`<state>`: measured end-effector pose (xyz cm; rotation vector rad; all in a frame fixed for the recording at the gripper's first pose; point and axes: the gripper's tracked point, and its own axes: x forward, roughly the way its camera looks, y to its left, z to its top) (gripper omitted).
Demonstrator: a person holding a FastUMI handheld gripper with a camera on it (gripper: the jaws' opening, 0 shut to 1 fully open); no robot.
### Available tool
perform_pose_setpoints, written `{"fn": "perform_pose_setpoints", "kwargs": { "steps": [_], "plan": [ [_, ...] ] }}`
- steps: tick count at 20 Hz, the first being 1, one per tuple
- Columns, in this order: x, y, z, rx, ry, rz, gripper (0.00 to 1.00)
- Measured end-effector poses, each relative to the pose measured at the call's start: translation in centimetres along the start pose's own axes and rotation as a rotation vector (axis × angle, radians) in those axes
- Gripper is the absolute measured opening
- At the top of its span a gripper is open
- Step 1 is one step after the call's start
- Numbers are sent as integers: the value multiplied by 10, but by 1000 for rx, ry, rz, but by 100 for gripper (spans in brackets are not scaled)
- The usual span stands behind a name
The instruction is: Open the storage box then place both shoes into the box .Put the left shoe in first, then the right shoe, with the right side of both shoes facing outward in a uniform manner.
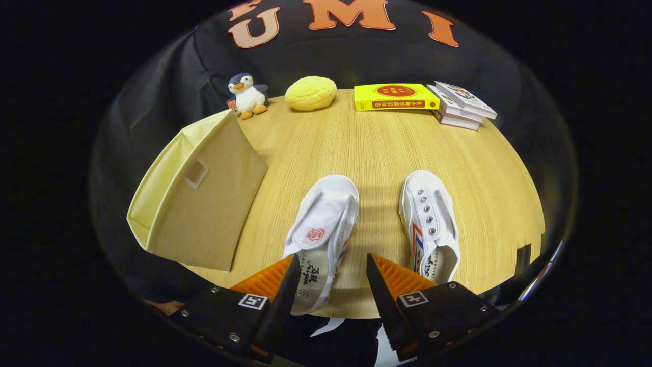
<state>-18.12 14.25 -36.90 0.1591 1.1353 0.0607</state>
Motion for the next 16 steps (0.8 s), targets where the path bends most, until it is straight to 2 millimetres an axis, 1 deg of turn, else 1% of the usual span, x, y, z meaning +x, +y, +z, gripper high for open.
{"fn": "perform_pose_setpoints", "kwargs": {
  "steps": [2,4,5,7,8,9,10,11,12,14,15,16],
  "plan": [
    [15,-7,-4,0,-12,-24,75],
    [32,-17,-6,4,-31,-60,66],
    [40,-17,-2,27,-55,-58,61],
    [52,-10,9,83,-120,-35,53],
    [58,-10,12,93,-138,-36,48],
    [61,-11,13,96,-149,-48,40],
    [69,-12,13,101,-156,-63,36],
    [72,-11,11,108,-157,-67,32],
    [74,-10,17,125,-185,-72,31],
    [74,-9,17,150,-182,-78,26],
    [74,-11,17,162,-175,-93,18],
    [74,-14,17,174,-160,-101,15]
  ]
}}
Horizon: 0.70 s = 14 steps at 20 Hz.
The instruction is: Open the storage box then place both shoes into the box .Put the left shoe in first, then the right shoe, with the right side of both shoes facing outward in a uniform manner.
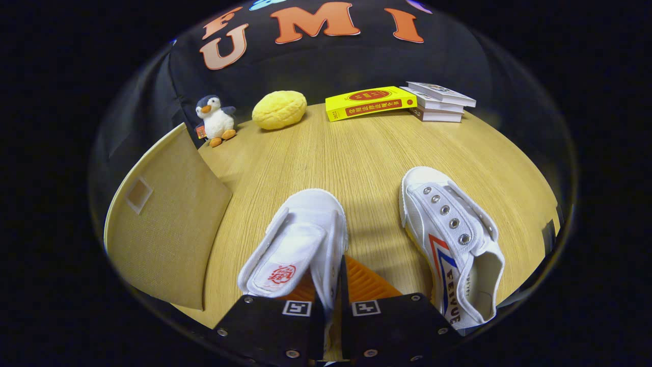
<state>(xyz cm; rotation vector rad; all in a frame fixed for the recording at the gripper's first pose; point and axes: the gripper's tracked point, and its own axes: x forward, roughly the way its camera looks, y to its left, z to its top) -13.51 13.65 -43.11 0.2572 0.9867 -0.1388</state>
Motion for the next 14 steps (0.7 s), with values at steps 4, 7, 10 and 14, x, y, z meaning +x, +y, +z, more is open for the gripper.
{"fn": "perform_pose_setpoints", "kwargs": {
  "steps": [4,7,10,14],
  "plan": [
    [-7,4,14,39,48,18,4],
    [-25,13,37,47,30,32,4],
    [-48,32,65,105,25,65,4],
    [-79,61,102,100,2,81,4]
  ]
}}
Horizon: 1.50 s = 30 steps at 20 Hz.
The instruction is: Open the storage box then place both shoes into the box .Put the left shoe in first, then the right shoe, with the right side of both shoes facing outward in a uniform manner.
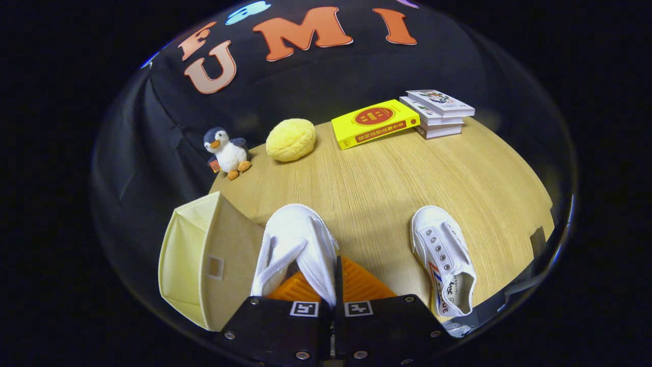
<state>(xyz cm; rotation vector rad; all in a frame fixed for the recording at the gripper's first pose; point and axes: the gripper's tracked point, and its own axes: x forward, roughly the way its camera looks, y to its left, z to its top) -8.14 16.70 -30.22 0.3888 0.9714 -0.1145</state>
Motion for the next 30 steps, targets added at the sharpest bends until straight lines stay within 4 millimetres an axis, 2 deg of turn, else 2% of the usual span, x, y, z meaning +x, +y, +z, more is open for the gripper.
{"fn": "perform_pose_setpoints", "kwargs": {
  "steps": [4,7,11,16,19,25,30],
  "plan": [
    [-20,52,21,8,1,71,4],
    [-25,95,25,-2,27,125,4],
    [-17,151,9,-31,110,166,4],
    [9,208,-19,-69,204,175,4],
    [30,221,-38,-95,254,136,4],
    [71,221,-70,-65,342,10,4],
    [87,226,-91,-19,403,-10,6]
  ]
}}
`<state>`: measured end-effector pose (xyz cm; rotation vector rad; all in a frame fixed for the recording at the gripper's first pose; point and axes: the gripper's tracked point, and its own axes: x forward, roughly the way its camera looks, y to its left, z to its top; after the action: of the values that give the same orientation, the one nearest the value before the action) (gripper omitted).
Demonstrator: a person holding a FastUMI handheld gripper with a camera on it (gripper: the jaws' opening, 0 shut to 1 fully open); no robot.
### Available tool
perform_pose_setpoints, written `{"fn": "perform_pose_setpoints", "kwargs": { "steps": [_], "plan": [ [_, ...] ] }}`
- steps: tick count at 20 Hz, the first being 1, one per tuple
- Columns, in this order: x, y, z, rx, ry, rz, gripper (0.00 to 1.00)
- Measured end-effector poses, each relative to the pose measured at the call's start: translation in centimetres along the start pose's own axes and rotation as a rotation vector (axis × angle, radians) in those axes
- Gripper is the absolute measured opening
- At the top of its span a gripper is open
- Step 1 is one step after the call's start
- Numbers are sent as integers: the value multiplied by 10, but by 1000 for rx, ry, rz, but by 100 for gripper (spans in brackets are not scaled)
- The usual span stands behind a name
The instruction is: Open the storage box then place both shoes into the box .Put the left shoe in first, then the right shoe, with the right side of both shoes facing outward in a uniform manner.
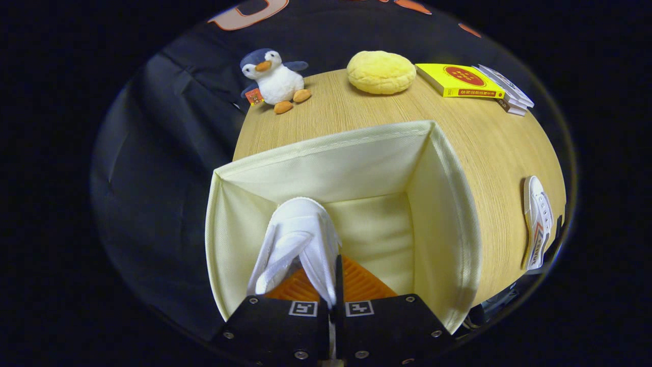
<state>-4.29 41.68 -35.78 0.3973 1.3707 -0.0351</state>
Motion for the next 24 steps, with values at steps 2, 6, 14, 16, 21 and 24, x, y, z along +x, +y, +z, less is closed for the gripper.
{"fn": "perform_pose_setpoints", "kwargs": {
  "steps": [2,6,14,16,21,24],
  "plan": [
    [3,5,-10,12,50,32,10],
    [-10,26,-30,-32,139,197,28],
    [-85,5,-17,-80,68,441,58],
    [-103,-19,-13,-101,25,463,66],
    [-138,-110,2,-101,-110,430,82],
    [-155,-176,12,-57,-201,394,86]
  ]
}}
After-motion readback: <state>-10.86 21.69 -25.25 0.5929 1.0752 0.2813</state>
